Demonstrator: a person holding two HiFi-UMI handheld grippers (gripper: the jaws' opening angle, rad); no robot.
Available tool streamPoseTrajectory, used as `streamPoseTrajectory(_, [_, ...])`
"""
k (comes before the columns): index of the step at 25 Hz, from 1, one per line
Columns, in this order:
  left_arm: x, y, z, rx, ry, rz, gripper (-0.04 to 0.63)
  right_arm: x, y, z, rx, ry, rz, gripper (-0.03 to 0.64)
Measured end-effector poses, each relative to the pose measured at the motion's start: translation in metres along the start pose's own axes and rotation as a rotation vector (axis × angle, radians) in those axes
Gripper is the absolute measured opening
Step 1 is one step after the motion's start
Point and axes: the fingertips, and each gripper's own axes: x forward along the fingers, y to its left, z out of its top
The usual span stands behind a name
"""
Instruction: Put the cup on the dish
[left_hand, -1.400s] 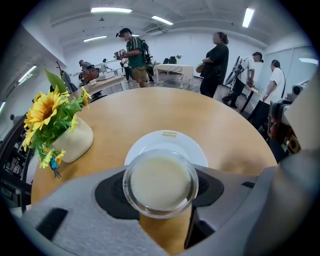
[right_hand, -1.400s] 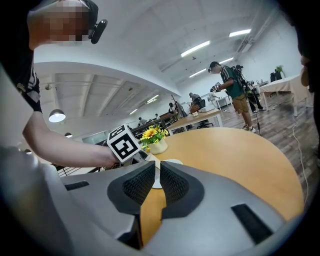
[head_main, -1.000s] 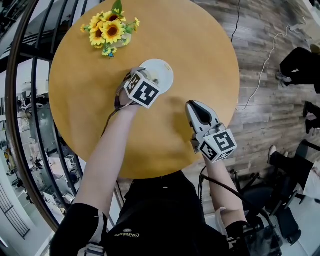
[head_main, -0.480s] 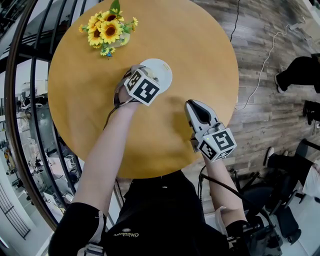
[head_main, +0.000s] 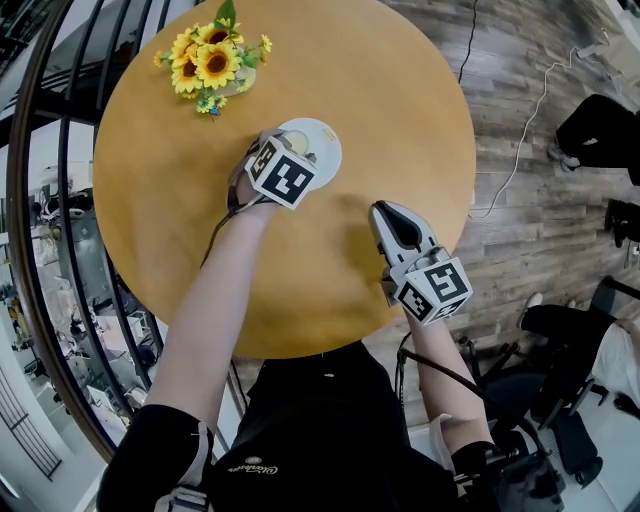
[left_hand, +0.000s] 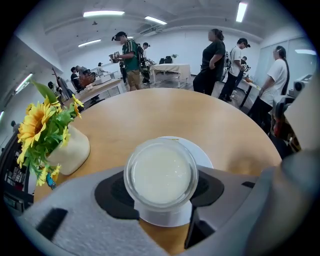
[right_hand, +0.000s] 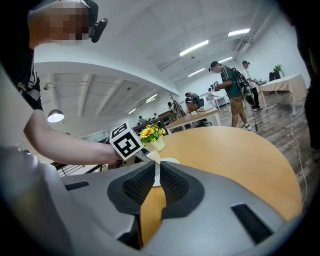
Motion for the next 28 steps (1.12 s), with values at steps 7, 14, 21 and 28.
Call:
streamPoseTrajectory(7, [-0.001,0.000,0.001,-0.007,-0.008,-0.009,0.259,0.003,0.000,-0.002,0.012,0.000,-0.002,0.031])
streamPoseTrajectory(14, [-0.001,0.002,0.001,-0.009,-0.023,0.000,0.259,0.003,0.000,-0.002,0.006,0.002,-0.005,0.031])
streamPoseTrajectory(21, [-0.006,0.001,0.006,-0.013,-0.050,-0.002,0.278,0.002,0.000,-0.003,0.004,0.003,-0.008,0.031])
streamPoseTrajectory(28, [-0.009,-0.001,0.009,-0.016,-0.063,-0.012,0.302,0.002,0.004,-0.003,0.001,0.003,-0.004,0.031])
